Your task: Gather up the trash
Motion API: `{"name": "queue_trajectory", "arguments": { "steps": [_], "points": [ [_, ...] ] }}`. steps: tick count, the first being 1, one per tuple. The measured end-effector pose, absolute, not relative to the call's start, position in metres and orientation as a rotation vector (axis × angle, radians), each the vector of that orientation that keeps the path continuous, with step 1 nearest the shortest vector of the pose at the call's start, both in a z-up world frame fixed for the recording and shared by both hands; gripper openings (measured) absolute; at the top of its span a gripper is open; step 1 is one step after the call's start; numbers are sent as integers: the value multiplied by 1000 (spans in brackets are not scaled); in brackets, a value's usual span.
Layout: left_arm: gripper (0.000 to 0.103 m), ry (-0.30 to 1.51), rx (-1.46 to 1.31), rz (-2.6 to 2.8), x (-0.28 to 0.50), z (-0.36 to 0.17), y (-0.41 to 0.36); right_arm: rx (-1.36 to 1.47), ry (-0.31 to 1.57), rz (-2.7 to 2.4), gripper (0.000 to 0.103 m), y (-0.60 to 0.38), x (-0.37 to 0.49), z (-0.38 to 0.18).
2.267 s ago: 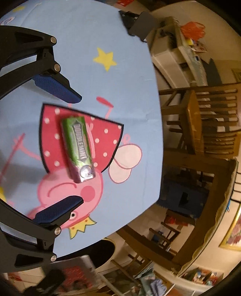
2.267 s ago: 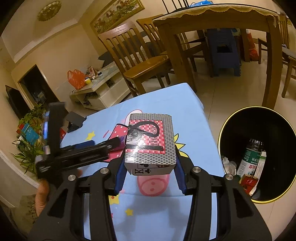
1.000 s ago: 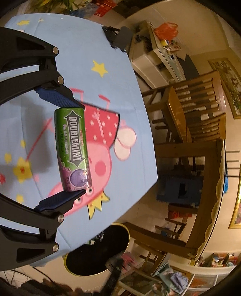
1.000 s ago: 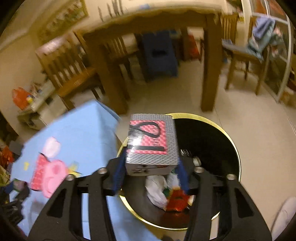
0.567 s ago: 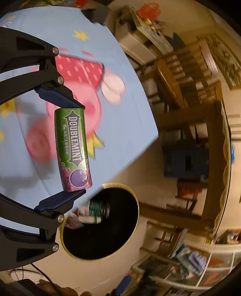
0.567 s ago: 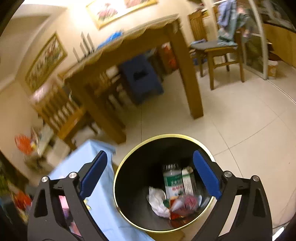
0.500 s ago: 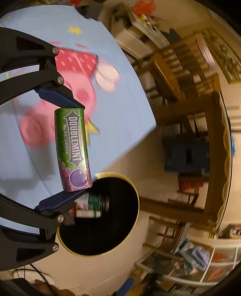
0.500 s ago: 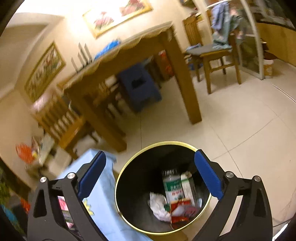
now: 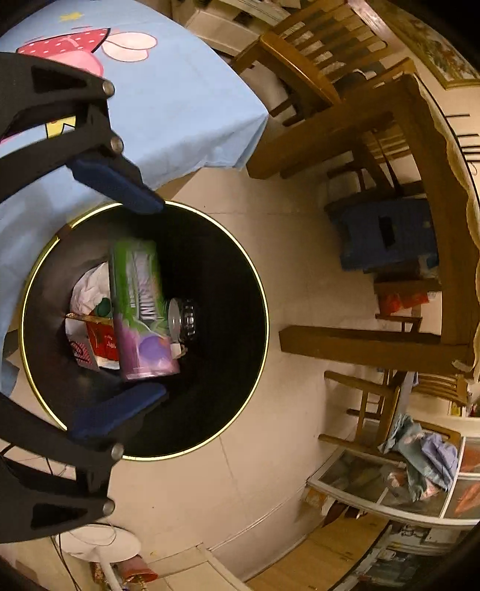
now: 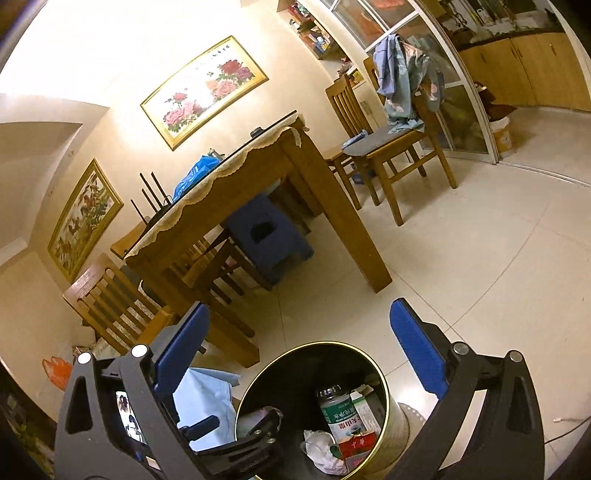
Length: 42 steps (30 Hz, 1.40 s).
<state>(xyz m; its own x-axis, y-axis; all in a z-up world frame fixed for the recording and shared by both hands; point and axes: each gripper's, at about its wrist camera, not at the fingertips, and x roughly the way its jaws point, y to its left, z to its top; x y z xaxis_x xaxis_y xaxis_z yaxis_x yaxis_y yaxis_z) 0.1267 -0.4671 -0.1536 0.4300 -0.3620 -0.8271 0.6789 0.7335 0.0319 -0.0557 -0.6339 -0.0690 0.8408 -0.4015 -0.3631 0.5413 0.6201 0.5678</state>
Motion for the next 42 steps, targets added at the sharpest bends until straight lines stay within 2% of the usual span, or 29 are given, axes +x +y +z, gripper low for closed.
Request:
{"name": "queue_trajectory", "arguments": {
  "steps": [7, 13, 21, 28, 35, 42],
  "points": [
    [91, 904, 373, -670, 124, -142, -428, 655, 265, -540, 97, -617, -32, -72],
    [95, 816, 334, -562, 111, -109, -332, 479, 400, -465, 97, -562, 16, -77],
    [96, 757, 285, -234, 87, -85, -158, 199, 587, -131, 97, -374, 65, -83],
    [96, 715, 174, -53, 48, -44, -46, 127, 561, -18, 98, -266, 48, -51],
    [96, 620, 146, -9, 7, -8, -2, 87, 592, 46, 98, -208, 27, -21],
    [96, 608, 119, -27, 0, -1, 7, 11, 566, 53, 98, -186, 4, -4]
  ]
}}
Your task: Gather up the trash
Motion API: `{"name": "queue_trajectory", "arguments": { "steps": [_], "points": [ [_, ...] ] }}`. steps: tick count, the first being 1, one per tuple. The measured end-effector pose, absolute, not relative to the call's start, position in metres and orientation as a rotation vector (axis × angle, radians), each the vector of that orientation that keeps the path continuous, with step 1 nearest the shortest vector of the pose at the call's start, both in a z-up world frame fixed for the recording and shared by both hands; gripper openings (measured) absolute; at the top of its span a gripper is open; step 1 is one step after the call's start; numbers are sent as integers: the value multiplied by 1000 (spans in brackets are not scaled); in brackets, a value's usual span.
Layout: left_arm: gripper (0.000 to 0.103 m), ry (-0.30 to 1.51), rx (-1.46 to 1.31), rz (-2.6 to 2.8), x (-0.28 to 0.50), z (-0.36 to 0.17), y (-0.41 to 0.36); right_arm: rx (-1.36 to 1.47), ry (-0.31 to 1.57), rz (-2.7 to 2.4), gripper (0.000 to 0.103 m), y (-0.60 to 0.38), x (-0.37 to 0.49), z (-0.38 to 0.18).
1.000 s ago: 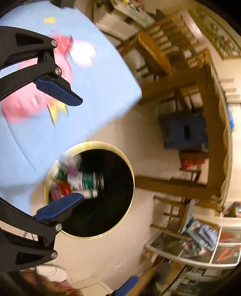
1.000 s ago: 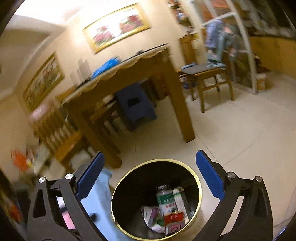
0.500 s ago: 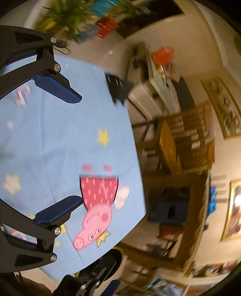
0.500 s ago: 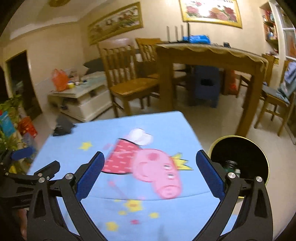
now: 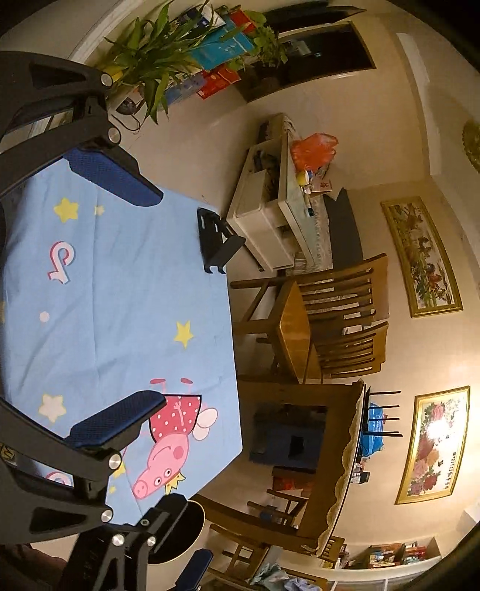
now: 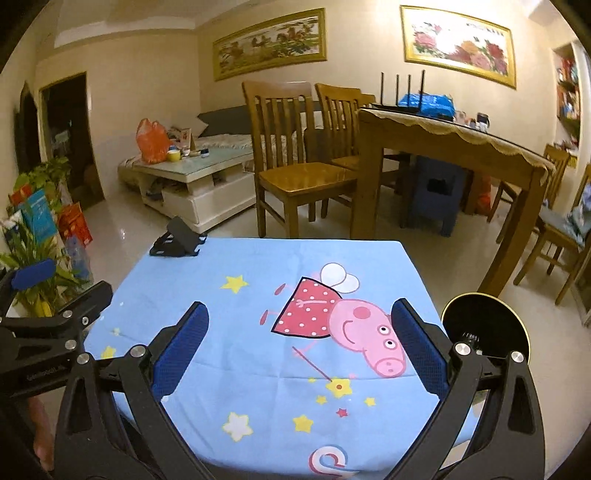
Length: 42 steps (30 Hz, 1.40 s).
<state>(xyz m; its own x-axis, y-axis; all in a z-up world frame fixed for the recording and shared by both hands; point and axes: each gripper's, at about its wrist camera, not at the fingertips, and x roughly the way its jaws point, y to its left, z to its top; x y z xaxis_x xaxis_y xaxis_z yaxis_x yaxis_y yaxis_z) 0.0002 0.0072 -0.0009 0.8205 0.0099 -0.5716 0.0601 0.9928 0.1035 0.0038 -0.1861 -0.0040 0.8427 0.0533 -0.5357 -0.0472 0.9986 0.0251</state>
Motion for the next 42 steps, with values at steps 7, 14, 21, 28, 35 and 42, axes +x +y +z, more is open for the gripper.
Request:
{"name": "queue_trajectory", "arguments": {
  "steps": [7, 14, 21, 28, 35, 42],
  "points": [
    [96, 602, 105, -22, -5, 2, 12, 15, 572, 48, 98, -193, -3, -4],
    [96, 606, 104, -25, -5, 2, 12, 25, 573, 47, 98, -196, -1, -3],
    [96, 609, 98, -24, -3, 2, 13, 36, 577, 44, 98, -201, 0, -3],
    [96, 613, 92, -29, -3, 1, 13, 34, 580, 49, 98, -200, 1, -3],
    [96, 616, 88, -33, -3, 1, 16, 35, 582, 55, 98, -199, 1, -4],
    [96, 615, 87, -33, -3, 1, 15, 36, 581, 56, 98, -199, 1, -4]
  ]
}}
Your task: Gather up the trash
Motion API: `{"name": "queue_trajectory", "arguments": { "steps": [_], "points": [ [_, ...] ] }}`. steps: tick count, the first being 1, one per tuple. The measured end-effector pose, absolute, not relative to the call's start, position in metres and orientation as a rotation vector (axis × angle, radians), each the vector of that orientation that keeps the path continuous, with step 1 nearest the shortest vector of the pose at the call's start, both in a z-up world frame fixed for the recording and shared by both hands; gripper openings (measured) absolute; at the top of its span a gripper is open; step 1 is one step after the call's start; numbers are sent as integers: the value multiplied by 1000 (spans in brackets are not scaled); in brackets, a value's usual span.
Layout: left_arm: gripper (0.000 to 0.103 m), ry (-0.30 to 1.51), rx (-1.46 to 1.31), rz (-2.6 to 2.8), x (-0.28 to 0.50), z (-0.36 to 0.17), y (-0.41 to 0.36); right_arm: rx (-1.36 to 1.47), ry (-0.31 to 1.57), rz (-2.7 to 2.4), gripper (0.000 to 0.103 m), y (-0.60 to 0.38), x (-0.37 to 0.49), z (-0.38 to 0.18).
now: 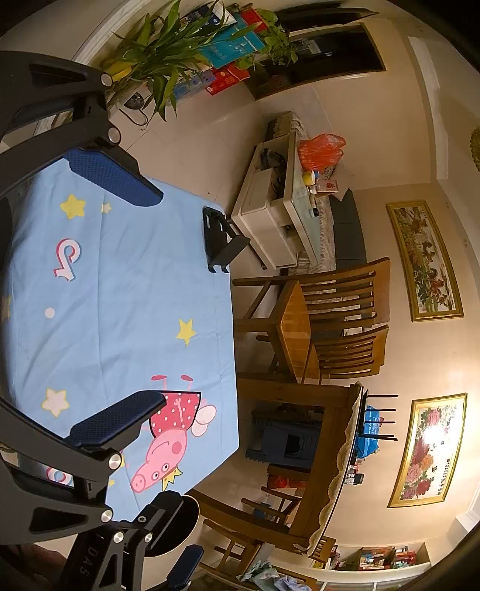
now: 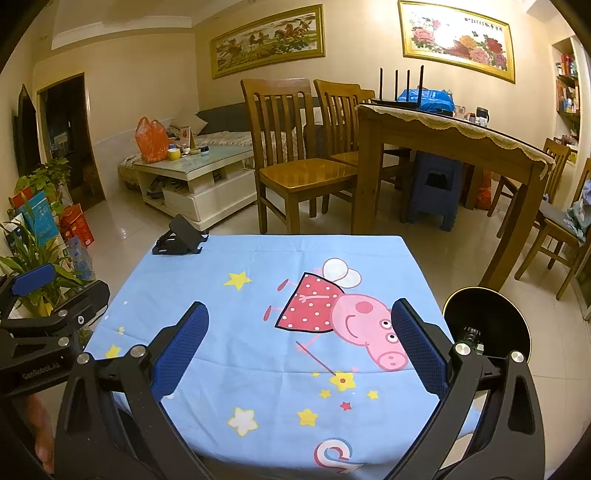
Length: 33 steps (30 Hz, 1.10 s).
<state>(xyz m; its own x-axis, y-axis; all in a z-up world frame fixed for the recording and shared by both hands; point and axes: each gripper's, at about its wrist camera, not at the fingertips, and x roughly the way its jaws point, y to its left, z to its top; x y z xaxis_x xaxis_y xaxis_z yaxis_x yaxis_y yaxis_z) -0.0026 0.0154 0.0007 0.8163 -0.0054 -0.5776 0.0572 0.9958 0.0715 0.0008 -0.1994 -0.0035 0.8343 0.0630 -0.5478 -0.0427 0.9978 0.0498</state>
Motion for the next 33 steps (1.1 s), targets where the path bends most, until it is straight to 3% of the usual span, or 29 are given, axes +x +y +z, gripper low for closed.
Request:
{"name": "queue_trajectory", "arguments": {
  "steps": [33],
  "points": [
    [96, 623, 80, -37, -5, -3, 17, 39, 587, 64, 98, -199, -2, -3]
  ]
}}
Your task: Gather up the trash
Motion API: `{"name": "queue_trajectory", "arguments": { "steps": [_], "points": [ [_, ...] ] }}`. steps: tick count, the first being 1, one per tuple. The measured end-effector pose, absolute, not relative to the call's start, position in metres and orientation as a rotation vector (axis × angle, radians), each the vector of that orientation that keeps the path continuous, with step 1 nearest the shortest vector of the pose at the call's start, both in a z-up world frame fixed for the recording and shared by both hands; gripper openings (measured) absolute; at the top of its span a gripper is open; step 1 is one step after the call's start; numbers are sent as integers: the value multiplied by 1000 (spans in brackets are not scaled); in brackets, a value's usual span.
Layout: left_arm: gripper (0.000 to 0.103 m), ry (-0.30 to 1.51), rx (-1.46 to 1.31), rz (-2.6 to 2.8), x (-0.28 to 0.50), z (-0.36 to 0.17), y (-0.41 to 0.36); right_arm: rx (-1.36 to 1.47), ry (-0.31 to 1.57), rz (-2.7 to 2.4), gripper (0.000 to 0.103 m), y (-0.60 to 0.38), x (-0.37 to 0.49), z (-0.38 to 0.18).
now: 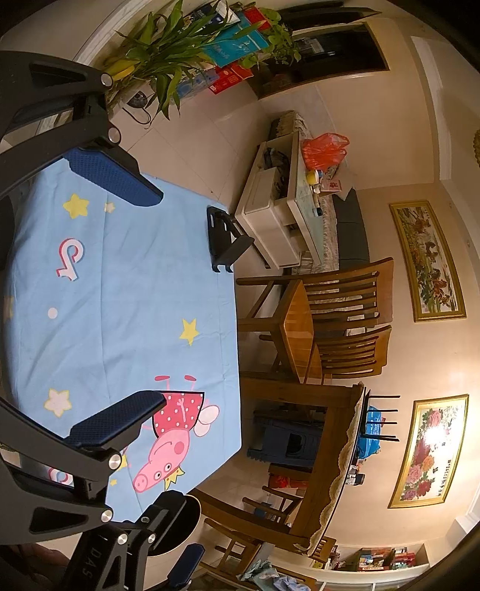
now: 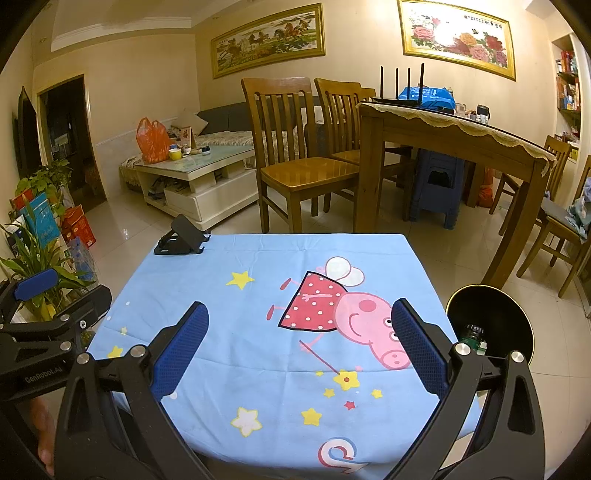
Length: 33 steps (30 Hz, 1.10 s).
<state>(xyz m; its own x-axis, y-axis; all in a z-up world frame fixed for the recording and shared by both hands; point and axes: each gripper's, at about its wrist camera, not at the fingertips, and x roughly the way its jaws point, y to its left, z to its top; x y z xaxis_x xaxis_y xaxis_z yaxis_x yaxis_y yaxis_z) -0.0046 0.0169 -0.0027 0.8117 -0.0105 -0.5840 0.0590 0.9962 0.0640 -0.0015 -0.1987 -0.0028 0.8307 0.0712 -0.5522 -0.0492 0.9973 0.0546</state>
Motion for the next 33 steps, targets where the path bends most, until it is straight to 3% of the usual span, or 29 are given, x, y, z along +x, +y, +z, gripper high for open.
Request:
{"name": "queue_trajectory", "arguments": {
  "steps": [33],
  "points": [
    [96, 623, 60, -37, -8, -8, 21, 57, 594, 59, 98, -196, -1, -1]
  ]
}}
